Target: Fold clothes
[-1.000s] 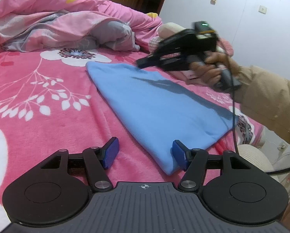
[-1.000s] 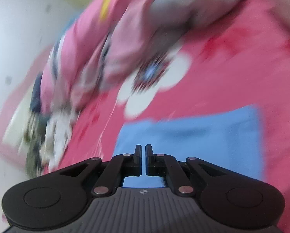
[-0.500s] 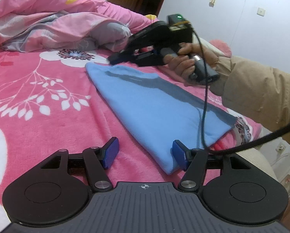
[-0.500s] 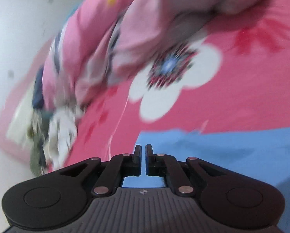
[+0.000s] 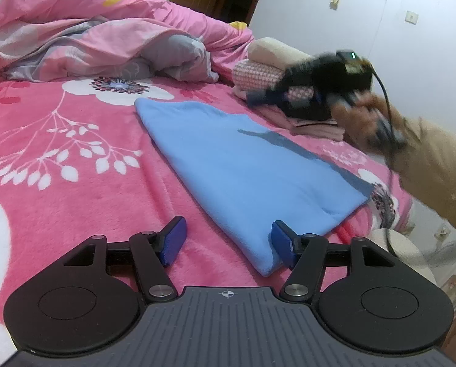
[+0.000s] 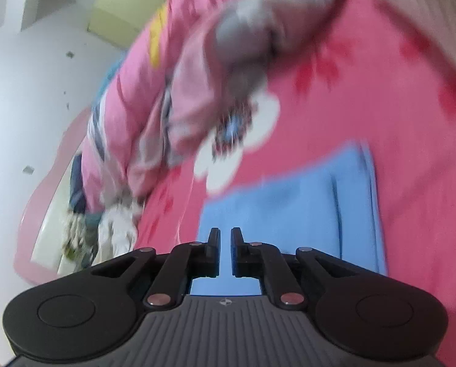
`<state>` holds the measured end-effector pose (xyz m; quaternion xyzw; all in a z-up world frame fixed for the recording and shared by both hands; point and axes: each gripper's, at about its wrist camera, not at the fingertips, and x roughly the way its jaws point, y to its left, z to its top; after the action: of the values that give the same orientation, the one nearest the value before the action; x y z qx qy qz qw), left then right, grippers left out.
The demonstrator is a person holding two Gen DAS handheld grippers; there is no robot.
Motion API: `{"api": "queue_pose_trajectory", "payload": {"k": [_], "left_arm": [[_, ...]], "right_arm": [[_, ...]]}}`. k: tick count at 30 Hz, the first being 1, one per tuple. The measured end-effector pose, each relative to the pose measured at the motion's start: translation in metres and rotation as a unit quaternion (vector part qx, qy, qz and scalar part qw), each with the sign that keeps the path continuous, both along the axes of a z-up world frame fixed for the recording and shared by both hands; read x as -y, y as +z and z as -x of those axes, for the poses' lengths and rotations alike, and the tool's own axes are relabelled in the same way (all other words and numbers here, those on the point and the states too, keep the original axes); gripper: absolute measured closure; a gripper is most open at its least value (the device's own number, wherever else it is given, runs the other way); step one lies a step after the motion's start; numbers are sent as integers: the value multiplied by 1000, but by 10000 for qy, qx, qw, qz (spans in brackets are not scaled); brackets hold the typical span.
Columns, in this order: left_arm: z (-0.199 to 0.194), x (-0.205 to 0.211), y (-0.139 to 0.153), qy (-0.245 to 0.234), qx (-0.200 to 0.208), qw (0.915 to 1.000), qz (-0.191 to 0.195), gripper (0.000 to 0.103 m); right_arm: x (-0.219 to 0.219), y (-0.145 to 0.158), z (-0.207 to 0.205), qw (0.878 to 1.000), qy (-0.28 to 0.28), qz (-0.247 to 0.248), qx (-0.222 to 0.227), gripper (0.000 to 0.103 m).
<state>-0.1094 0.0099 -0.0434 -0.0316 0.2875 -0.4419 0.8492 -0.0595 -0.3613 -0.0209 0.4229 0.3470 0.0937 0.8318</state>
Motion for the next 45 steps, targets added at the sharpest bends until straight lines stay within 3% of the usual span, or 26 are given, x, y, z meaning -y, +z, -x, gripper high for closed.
{"api": "queue_pose_trajectory", "payload": {"k": [2, 4, 7, 9, 12, 14, 16, 19, 21, 23, 25, 27, 30, 32, 34, 38, 41, 45], "left_arm": [[0, 1, 1, 11, -11, 10000, -58, 41], [1, 2, 3, 28, -27, 9999, -120, 41], [2, 5, 6, 78, -32, 9996, -252, 41], [3, 8, 7, 109, -24, 9994, -343, 40], [4, 11, 9, 139, -19, 9988, -471, 39], [4, 14, 10, 168, -23, 9984, -542, 39], [5, 16, 11, 209, -30, 9979, -609, 39], [6, 17, 12, 250, -48, 9973, -689, 38], [7, 17, 13, 264, -47, 9970, -729, 38], [7, 17, 13, 271, -56, 9969, -736, 38], [7, 17, 13, 293, -71, 9968, -739, 38], [7, 18, 13, 317, -77, 9966, -757, 38], [8, 19, 14, 348, -74, 9961, -810, 38], [9, 20, 15, 365, -78, 9959, -827, 38], [8, 20, 15, 372, -90, 9959, -814, 37], [9, 20, 14, 376, -82, 9962, -786, 37], [8, 19, 14, 373, -101, 9964, -749, 35], [10, 21, 15, 400, -95, 9960, -789, 35]], "right_arm": [[3, -19, 5, 9993, -184, 187, -273, 96], [29, -31, 19, 9968, -755, 173, -192, 102], [58, -30, 47, 9844, -1761, 1, 9, 98], [54, -19, 64, 9852, -1690, -78, 280, 97], [20, -7, 77, 9952, -850, -210, 431, 97], [-11, -9, 77, 9991, -295, -154, 276, 96], [-25, -20, 83, 9998, -159, -4, 124, 96], [8, -37, 108, 9945, -1041, -110, -41, 101], [34, -44, 133, 9819, -1791, -621, -37, 97], [31, -28, 148, 9785, -2061, -33, -1, 97], [17, -16, 154, 9849, -1652, -337, 394, 96], [-8, -7, 145, 9924, -855, -609, 641, 96], [-45, -5, 123, 9966, 227, -526, 597, 96], [-65, -12, 114, 9959, 789, -344, 267, 96], [-72, -23, 111, 9950, 953, 112, -283, 98], [-51, -28, 151, 9953, 810, -6, -534, 97], [-39, -18, 176, 9977, 503, 53, -445, 94], [-44, -2, 172, 9986, 522, 11, 57, 80]]}}
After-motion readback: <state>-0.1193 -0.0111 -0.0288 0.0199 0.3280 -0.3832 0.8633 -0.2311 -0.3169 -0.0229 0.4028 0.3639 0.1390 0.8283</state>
